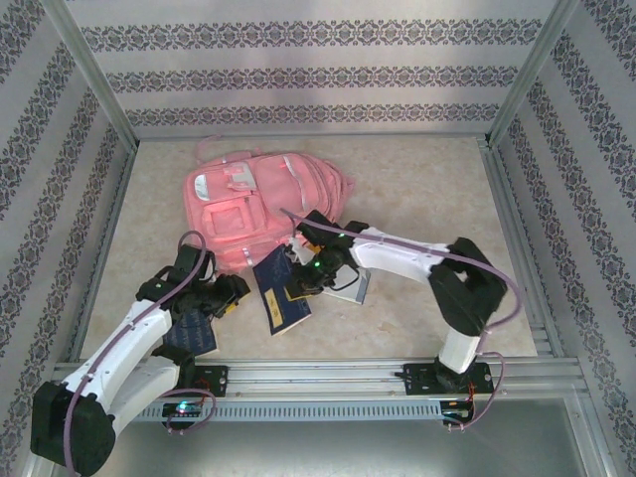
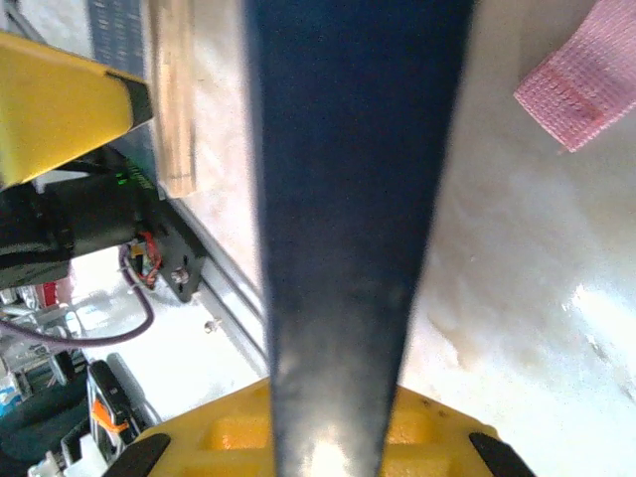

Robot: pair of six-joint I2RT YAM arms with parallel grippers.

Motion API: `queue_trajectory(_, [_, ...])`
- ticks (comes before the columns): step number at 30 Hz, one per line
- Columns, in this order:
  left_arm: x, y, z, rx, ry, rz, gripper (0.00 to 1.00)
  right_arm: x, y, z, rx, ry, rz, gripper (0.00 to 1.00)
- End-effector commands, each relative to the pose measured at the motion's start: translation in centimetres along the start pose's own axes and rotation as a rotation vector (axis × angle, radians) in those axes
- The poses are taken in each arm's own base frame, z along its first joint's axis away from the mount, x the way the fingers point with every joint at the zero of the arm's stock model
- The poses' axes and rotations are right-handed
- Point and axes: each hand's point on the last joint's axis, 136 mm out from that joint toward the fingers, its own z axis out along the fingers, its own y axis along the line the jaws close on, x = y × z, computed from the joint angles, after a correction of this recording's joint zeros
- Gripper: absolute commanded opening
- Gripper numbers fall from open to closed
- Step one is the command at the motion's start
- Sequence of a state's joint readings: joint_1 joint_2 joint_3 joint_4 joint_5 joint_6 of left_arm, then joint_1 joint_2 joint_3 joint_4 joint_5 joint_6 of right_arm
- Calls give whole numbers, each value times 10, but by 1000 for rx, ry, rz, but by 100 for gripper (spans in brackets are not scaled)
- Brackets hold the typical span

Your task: Pack the student bag

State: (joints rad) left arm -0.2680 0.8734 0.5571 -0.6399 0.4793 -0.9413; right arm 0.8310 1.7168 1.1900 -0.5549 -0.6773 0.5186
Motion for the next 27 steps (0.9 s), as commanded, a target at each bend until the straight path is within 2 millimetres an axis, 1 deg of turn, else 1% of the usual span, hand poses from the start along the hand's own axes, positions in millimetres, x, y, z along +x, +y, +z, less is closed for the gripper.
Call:
queue_trajectory(1, [0, -30, -17, 62, 24, 62, 47, 10, 5, -20, 8, -27, -56, 3])
queue_trajectory(3, [-4, -48, -25, 102, 21, 100, 48, 10, 6, -36, 27, -78, -73, 0])
queue_trajectory(6, [-14, -82, -36, 192, 6, 175, 53, 0, 19, -68, -22, -188, -102, 0])
queue_trajectory(8, [-19, -110, -41, 288, 11, 229, 58, -10, 35, -94, -107, -269, -108, 0])
queue_trajectory(10, [-22, -134, -43, 372, 27, 261, 62, -14, 51, -115, -190, -308, -124, 0])
queue_trajectory(13, [-29, -162, -50, 451, 35, 304, 65, -13, 74, -142, -257, -334, -179, 0])
queue_trajectory(15, [-31, -180, -56, 504, 43, 344, 70, -14, 86, -164, -328, -374, -188, 0])
queue_trajectory(17, [-30, -200, -64, 580, 66, 375, 75, -14, 96, -181, -394, -404, -194, 0])
queue_trajectory(18, [-28, -211, -68, 623, 78, 392, 77, -12, 100, -187, -417, -411, -201, 0])
queue_trajectory(20, [-25, -226, -73, 676, 95, 416, 79, -8, 104, -194, -442, -409, -207, 0])
queue_trajectory(23, [-22, -241, -77, 732, 121, 431, 79, -3, 108, -204, -473, -410, -209, 0])
queue_trajectory(27, [-17, -258, -85, 830, 154, 439, 79, 3, 119, -219, -540, -429, -212, 0])
